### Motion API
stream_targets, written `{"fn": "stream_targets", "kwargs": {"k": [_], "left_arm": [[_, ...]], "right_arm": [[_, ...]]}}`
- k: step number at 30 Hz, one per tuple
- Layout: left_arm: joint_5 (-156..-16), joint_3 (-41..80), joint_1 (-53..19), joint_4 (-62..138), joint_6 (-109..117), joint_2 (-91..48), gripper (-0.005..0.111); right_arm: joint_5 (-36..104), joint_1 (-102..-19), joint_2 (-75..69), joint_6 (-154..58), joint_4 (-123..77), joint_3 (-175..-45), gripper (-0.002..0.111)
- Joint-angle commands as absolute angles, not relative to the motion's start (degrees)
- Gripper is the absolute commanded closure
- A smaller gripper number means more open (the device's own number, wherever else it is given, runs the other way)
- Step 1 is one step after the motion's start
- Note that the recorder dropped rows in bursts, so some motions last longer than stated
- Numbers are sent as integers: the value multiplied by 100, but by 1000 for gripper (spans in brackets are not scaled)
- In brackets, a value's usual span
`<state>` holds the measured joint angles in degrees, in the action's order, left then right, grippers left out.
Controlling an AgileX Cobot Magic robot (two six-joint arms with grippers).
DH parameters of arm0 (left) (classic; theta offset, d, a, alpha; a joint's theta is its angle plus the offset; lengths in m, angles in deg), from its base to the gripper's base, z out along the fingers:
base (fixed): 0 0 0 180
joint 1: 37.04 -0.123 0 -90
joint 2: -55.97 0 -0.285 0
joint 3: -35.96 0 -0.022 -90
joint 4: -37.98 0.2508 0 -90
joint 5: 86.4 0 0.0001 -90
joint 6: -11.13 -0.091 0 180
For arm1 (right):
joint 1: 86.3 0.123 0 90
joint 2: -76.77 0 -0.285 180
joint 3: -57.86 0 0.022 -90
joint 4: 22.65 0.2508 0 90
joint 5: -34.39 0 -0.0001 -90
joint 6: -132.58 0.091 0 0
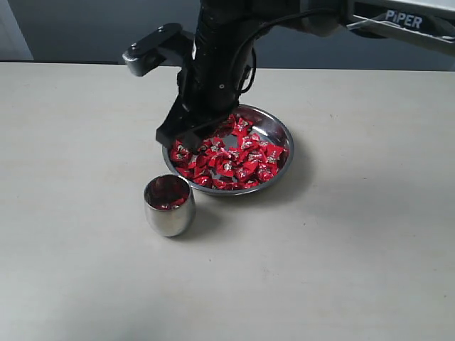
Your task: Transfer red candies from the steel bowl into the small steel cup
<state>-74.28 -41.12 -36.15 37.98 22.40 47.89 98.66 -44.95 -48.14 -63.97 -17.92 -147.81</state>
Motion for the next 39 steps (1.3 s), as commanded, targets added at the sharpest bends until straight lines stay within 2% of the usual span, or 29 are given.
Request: {"fn": "stream_targets", "kwargs": {"k": [1, 18, 35, 39], "left_arm": [[-7457, -4125, -3578, 3798, 2258, 4818, 106], [-7457, -4125, -3578, 3798, 2258, 4818, 106], [-7457, -4125, -3578, 3798, 2258, 4818, 106], [-7457, -4125, -3578, 3798, 2258, 4818, 106]], "right_arm": [[9454, -4803, -4789, -5933, -2265, -14808, 69], [8920, -4988, -5929, -5933, -1970, -14808, 69], [8841, -4988, -6070, -5869, -1958, -14808, 69], [8862, -4988, -6108, -5735, -2135, -14808, 61]]}}
